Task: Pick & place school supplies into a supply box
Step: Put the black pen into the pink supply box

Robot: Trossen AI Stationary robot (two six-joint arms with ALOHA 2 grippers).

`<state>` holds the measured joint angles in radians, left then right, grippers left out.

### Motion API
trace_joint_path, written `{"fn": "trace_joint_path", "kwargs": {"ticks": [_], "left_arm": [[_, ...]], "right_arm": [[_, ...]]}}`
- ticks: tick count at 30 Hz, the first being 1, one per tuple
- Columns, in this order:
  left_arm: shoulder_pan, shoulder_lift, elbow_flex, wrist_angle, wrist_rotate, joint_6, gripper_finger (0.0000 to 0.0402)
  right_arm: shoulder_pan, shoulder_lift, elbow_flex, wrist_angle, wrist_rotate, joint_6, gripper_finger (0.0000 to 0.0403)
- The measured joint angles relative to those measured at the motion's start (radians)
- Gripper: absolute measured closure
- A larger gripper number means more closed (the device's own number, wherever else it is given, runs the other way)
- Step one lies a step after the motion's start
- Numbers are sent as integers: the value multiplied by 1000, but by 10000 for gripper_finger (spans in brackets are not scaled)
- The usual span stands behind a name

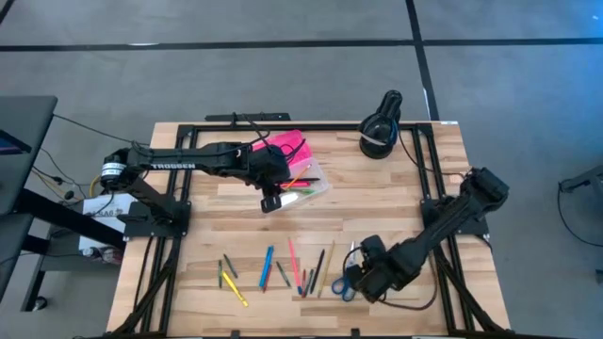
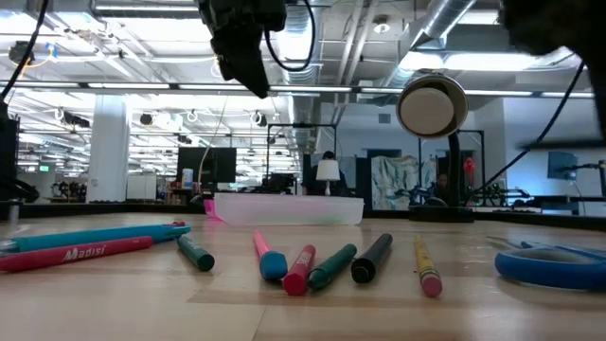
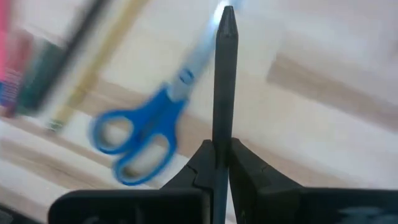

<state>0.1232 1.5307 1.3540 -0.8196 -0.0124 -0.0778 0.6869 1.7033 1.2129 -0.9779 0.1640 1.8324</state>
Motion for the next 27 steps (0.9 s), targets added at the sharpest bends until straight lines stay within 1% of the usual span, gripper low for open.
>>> {"fn": "trace_joint_path", "kwargs": {"ticks": [3, 5, 10, 13, 18, 22, 27], "left_arm": [[1, -1, 0, -19, 0, 8, 281], [1, -10, 0, -28, 0, 12, 281], [1, -52, 0, -24, 0, 13, 281], [1, -92, 0, -21, -15, 13, 281], [1, -165, 0, -49, -109, -17, 281], [0, -217, 0, -107, -149, -65, 281], [-9, -266, 0, -167, -185, -143, 281]], "right_arm": [[-4, -61, 1, -34, 94, -16, 392], [-16, -97, 2, -45, 139, -53, 392], [-86, -153, 2, -98, 156, -209, 392], [-150, -171, 2, -89, 156, -341, 391], [-277, -180, 2, -31, 155, -592, 391], [-385, -180, 2, 71, 146, -835, 390], [-518, -180, 2, 208, 95, -1129, 390]]}}
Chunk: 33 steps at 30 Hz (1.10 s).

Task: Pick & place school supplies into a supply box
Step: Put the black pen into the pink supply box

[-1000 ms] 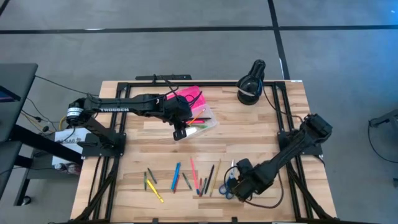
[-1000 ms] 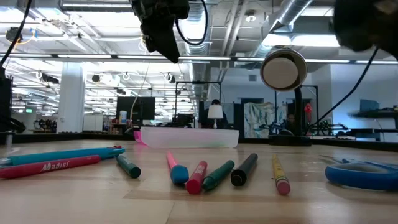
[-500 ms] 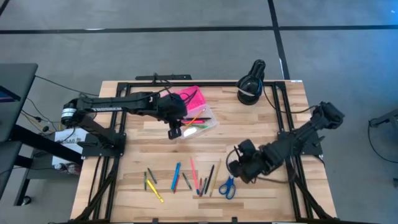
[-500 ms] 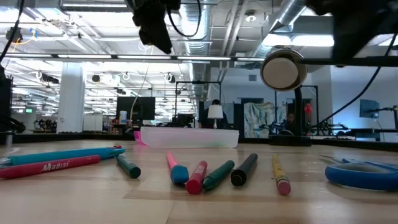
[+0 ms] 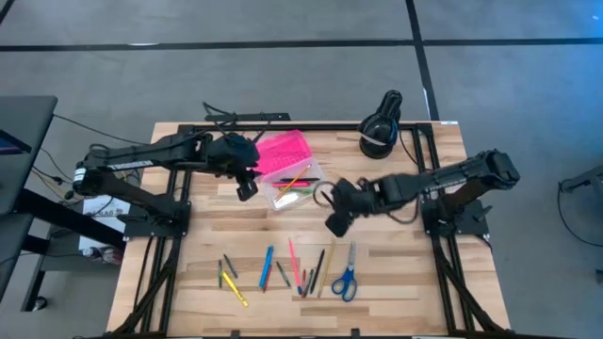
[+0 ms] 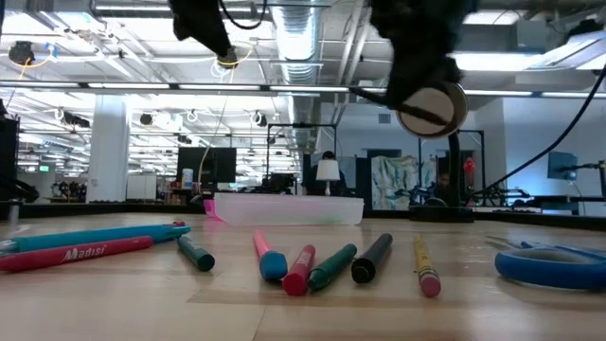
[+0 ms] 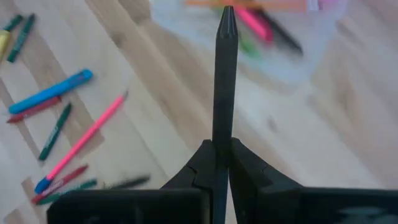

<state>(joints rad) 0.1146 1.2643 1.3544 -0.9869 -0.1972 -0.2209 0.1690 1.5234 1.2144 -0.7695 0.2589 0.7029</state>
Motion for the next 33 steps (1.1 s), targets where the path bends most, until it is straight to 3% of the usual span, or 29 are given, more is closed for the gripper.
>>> {"fn": "trace_joint_path", "kwargs": {"ticks": [10, 17, 23, 33], "left_arm": [[-117, -22, 0, -80, -149, -141, 281], [-205, -26, -64, -119, -256, -293, 281], [-274, -29, -162, -119, -264, -429, 281], [-405, -29, -260, -115, -284, -642, 281]], "right_arm": [[-191, 31, 0, 137, -141, -392, 390], [-253, 96, 0, 236, -209, -521, 388], [-284, 180, 17, 342, -241, -606, 388], [-326, 379, 217, 263, -235, -784, 386]]}}
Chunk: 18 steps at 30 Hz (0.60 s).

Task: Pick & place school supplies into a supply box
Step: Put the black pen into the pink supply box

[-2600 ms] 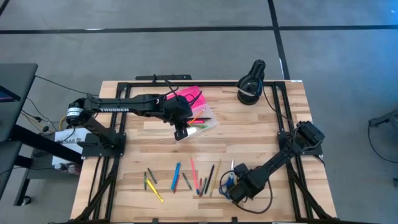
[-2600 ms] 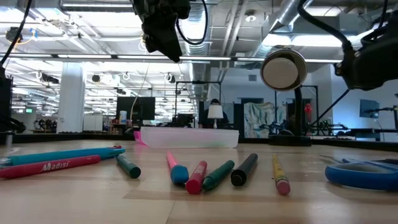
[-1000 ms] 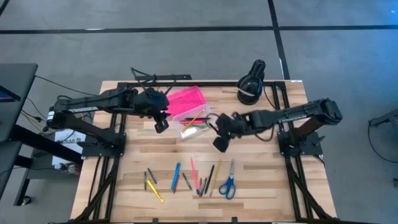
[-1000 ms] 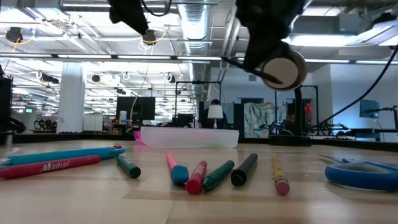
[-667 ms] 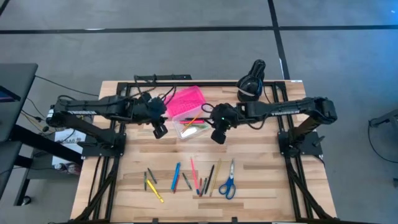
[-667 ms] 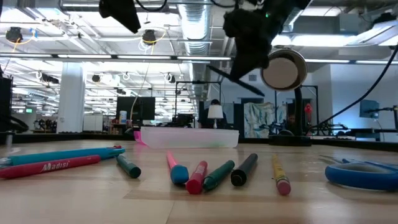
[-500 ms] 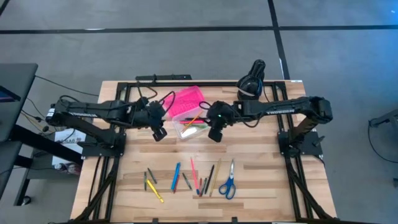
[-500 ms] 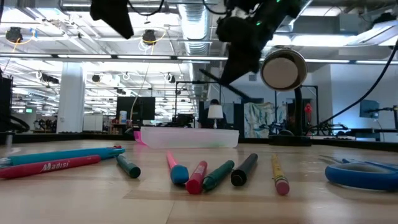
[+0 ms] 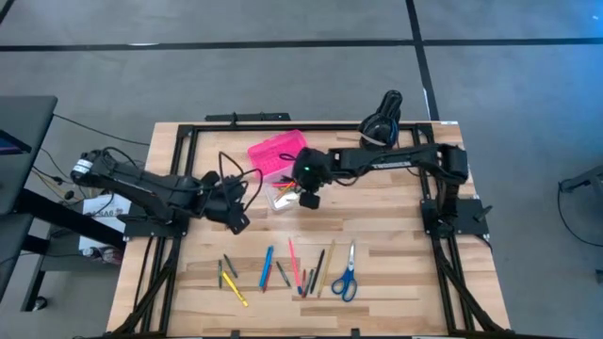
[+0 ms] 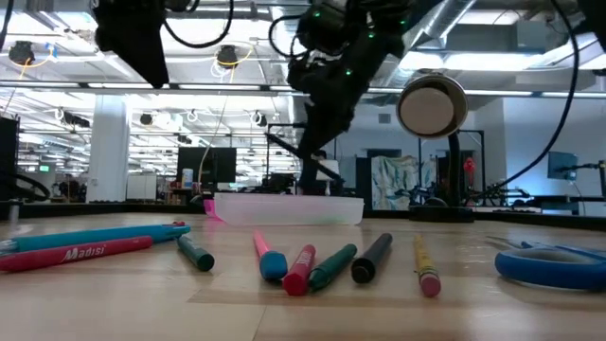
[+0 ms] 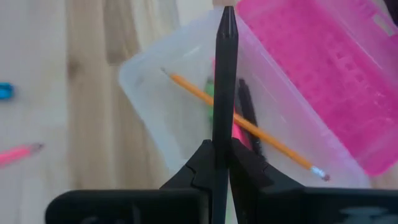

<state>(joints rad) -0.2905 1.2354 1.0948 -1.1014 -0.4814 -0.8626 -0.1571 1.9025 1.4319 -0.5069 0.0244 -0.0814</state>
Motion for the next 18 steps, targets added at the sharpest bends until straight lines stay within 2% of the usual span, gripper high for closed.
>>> {"fn": "trace_joint_path", "kwargs": {"ticks": [7, 16, 18], "left_arm": [[-95, -1, -3, -23, -54, -105, 281], [-215, -2, -3, -93, -154, -248, 281], [-231, -2, -3, -111, -174, -270, 281]], "right_arm": [[-28, 85, 107, -67, 3, -109, 386], [-31, 117, 116, -121, 5, -154, 379], [-30, 117, 116, -121, 31, -153, 379]]}}
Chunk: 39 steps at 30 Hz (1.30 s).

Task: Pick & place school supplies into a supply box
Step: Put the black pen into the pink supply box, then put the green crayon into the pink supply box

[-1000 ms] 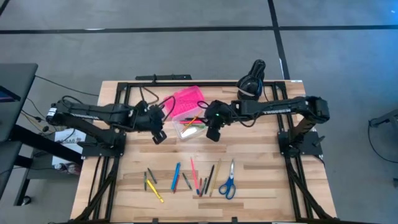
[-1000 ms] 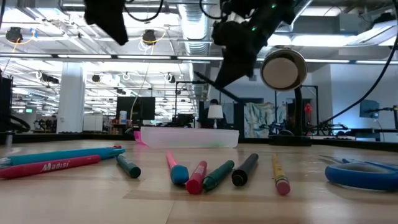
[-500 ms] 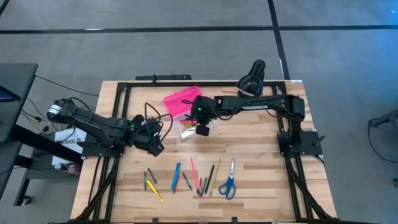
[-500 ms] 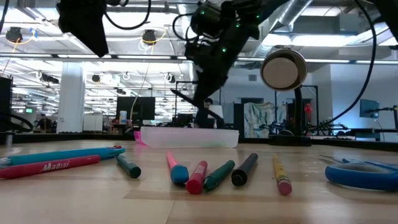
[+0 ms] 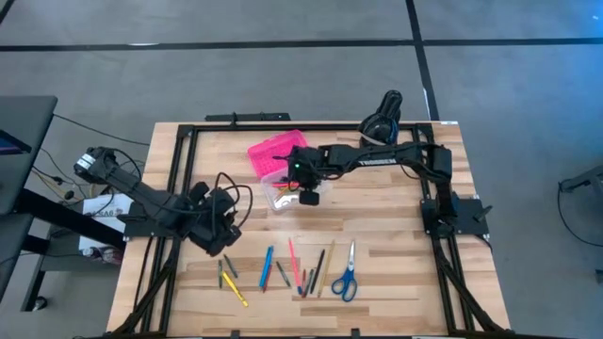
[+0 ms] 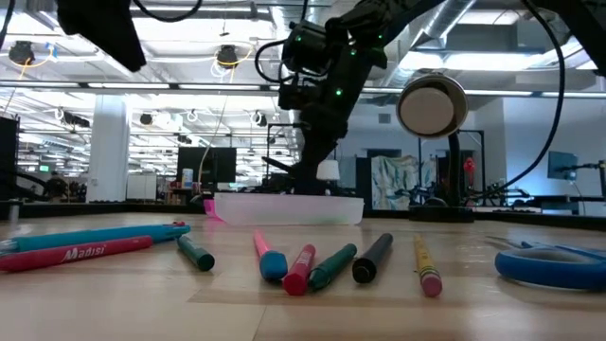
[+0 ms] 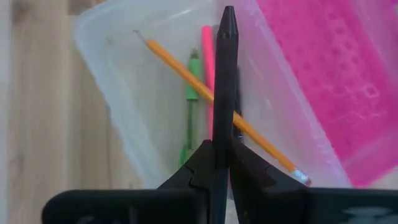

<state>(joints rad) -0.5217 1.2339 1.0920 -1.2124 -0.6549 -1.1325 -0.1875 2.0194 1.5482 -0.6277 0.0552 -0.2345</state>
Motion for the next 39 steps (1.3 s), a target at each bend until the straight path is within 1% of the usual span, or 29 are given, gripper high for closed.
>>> {"fn": "trace_joint_path", "kwargs": {"ticks": [3, 6, 12, 20, 32, 35, 39], "left_arm": [[-15, 0, 0, -16, -15, -19, 281], [-19, 0, 0, -22, -15, -20, 281], [-20, 0, 0, -31, -15, -19, 281], [-20, 0, 0, -41, -15, 7, 281], [-19, 0, 0, -26, -11, 11, 281], [-25, 0, 0, -13, 27, 38, 281], [-55, 0, 0, 10, 136, 136, 281]], "right_arm": [[-7, -2, 0, -1, 31, 25, 374], [-14, -2, 0, -8, 25, 53, 365], [-11, -3, 0, -4, 23, 83, 334], [-14, -9, 0, -6, 21, 211, 294], [35, -173, 1, 15, 13, 263, 291], [54, -223, 0, -19, -15, 295, 291], [102, -299, 0, -83, -30, 306, 292]]}}
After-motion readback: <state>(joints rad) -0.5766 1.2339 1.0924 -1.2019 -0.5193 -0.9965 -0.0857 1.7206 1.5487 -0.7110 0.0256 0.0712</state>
